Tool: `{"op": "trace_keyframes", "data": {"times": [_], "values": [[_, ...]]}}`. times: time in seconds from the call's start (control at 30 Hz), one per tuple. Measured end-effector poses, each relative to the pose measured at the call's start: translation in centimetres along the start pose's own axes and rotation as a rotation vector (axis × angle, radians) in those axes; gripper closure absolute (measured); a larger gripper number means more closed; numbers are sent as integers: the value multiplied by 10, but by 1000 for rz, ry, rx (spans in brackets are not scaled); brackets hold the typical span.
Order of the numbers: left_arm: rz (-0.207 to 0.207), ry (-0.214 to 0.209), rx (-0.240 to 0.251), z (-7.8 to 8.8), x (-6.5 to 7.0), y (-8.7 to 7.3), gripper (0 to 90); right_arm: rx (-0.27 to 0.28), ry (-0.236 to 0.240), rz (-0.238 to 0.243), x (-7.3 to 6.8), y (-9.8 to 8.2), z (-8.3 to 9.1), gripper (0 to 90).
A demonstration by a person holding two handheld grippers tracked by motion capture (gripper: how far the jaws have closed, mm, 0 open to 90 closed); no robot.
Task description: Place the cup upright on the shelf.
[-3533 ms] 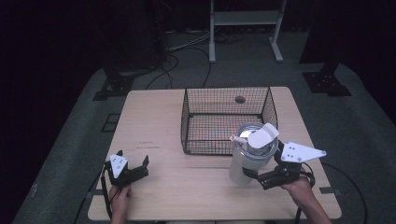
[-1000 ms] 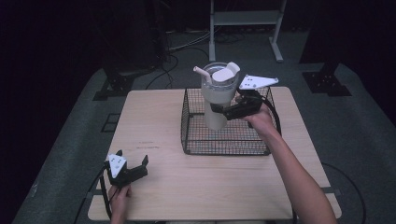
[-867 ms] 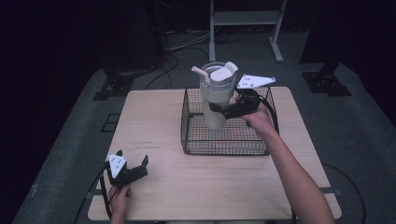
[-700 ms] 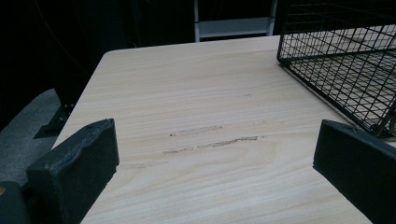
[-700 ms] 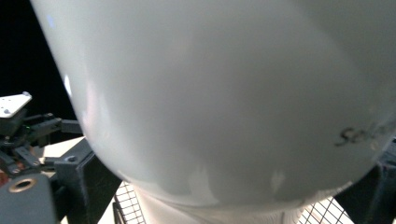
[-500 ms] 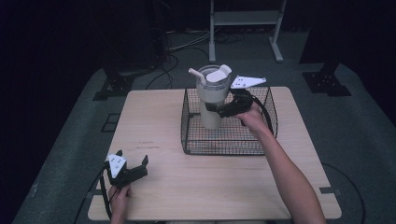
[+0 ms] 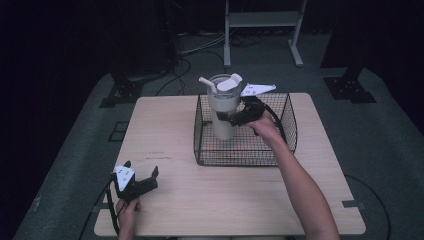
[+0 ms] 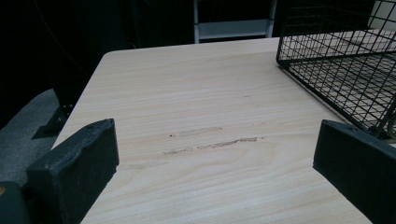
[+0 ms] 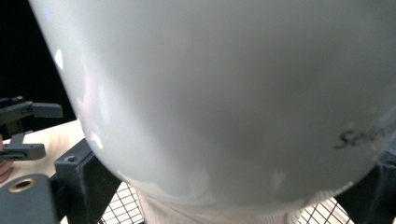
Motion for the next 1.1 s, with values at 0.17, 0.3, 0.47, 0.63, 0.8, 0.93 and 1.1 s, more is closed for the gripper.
{"op": "trace_keyframes", "data": {"times": [0.17, 0.3, 0.47, 0.63, 0.8, 0.93, 1.1], "values": [[-1, 0, 1, 0, 0, 0, 0, -24, 11, -2, 4, -8, -10, 75], [0, -1, 1, 0, 0, 0, 0, -47, 1, -6, 8, -14, -17, 75], [0, -2, 2, 0, 0, 0, 0, -70, -3, -15, 11, -20, -24, 74], [1, -2, 6, 0, 0, 0, 0, -88, -5, -30, 15, -26, -30, 74], [3, -3, 7, 0, 0, 0, 0, -99, -2, -35, 17, -31, -37, 74], [3, -4, 7, 0, 1, 0, 0, -114, -2, -32, 17, -34, -41, 74], [3, -4, 8, 0, 0, 0, 0, -127, 2, -32, 17, -38, -45, 74]]}}
Point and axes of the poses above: each handheld gripper's, and its own axes: z roughly backward along the jaws, y roughly out of its top, x roughly to its right, the point moved 10 cm from there along -z, roughly forward along the jaws, and after that the axes turned 12 degrees about -x, right-handed, at the moved point
